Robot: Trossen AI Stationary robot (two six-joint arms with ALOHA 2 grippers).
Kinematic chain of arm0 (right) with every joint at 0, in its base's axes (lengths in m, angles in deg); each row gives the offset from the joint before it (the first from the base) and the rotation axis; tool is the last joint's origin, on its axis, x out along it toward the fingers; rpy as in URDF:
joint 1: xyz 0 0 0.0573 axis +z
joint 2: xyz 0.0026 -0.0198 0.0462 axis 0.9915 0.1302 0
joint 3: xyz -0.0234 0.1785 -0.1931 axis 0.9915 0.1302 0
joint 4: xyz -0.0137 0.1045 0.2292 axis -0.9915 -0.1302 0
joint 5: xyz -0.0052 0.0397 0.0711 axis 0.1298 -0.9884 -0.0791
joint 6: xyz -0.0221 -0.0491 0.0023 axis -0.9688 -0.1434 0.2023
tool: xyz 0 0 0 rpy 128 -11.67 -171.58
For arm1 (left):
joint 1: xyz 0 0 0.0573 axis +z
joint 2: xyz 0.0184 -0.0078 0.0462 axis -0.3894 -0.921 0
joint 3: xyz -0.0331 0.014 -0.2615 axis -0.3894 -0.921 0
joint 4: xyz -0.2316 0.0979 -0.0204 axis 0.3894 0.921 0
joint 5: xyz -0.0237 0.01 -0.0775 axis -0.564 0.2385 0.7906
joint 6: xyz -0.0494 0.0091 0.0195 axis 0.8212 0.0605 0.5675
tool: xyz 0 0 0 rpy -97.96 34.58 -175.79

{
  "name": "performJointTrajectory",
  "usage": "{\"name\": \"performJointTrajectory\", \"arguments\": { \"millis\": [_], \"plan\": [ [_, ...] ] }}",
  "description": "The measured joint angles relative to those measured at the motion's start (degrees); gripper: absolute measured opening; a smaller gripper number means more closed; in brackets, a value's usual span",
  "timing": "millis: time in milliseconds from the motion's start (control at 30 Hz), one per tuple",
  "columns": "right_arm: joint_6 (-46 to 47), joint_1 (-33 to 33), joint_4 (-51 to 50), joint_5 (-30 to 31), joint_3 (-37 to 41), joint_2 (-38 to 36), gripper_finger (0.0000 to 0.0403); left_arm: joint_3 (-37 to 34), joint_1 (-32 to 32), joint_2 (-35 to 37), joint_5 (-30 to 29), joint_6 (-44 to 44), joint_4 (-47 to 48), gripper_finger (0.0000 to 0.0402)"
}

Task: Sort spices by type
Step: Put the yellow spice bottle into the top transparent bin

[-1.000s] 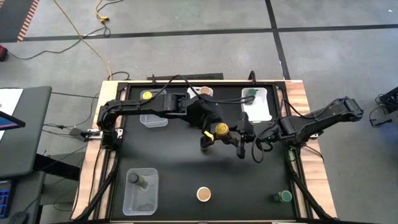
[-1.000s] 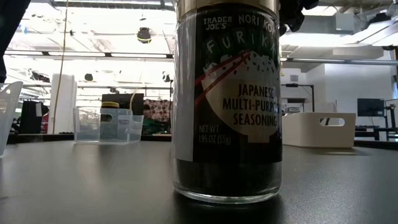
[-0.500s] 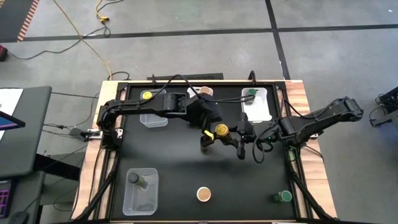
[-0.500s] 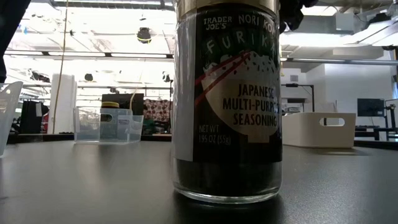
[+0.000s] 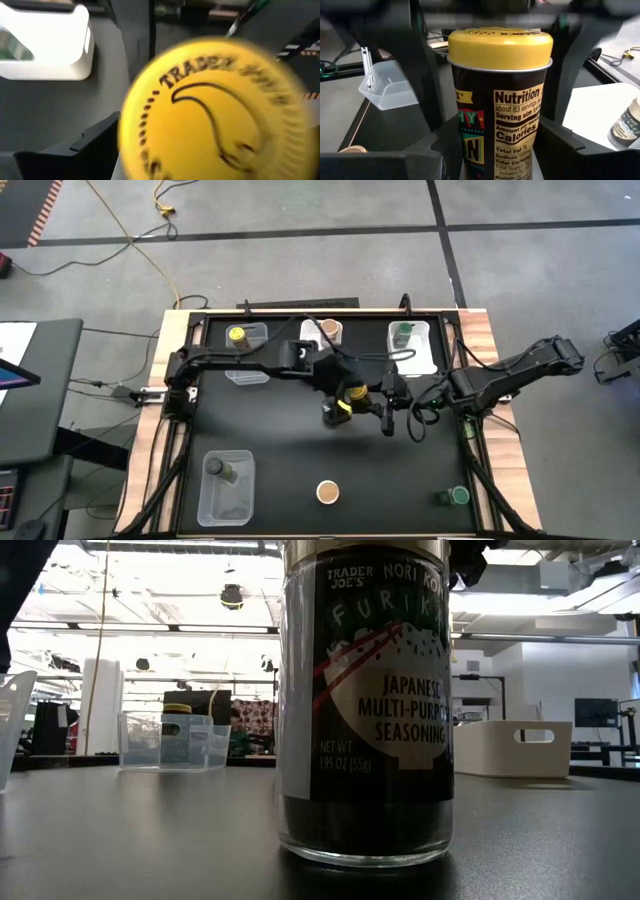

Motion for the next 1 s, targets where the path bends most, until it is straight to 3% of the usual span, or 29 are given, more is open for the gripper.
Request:
{"name": "performJointTrajectory", "arguments": {
  "millis": [267, 1000],
  "plan": [
    [0.23, 0.11, -0.76, -0.15, 0.0, 0.02, 0.0221, -0.04, -0.03, -0.75, 2.98, 0.65, -1.42, 0.0343],
    [1.69, 0.13, -1.54, -1.49, 0.0, 0.0, 0.0221, 0.02, 0.94, 3.21, 2.39, 0.88, -1.27, 0.0343]
  ]
}}
